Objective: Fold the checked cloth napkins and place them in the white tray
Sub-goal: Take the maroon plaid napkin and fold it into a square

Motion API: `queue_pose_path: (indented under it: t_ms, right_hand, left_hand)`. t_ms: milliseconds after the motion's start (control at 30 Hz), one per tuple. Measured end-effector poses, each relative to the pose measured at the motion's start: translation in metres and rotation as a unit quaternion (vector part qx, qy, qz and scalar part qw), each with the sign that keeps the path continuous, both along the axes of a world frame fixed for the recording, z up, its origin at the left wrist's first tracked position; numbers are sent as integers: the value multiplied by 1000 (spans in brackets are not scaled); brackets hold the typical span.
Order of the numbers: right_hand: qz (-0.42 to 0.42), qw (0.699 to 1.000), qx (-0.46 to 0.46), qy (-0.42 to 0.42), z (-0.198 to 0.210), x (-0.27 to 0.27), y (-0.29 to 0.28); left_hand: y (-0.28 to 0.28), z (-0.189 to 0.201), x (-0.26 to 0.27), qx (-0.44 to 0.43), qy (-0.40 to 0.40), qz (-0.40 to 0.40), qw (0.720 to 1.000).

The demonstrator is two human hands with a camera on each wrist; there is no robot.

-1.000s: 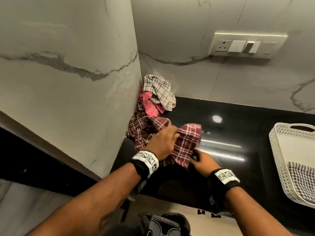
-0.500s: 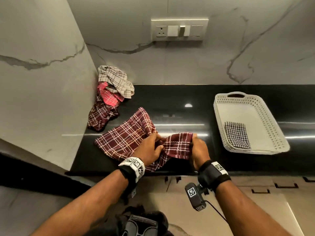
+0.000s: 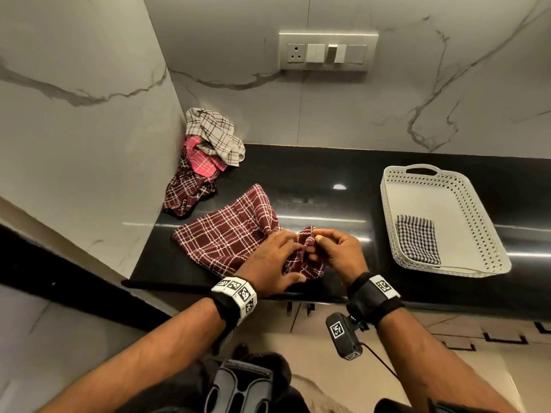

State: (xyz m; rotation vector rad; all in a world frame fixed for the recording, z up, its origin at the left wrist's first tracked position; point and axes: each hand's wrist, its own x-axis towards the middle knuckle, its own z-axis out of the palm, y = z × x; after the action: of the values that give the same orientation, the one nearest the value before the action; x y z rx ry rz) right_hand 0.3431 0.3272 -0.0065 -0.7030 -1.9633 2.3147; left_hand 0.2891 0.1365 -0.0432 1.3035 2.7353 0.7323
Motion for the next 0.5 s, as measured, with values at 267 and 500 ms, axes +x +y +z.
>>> queue_pose_path:
  t_ms: [267, 500]
  right_hand:
    - [46, 973, 223, 28, -7, -12, 3]
    - [101, 849, 503, 126, -13, -26, 0]
  left_hand:
    - [3, 24, -11, 127, -121, 71, 982]
    - [9, 32, -17, 173, -82, 85, 978]
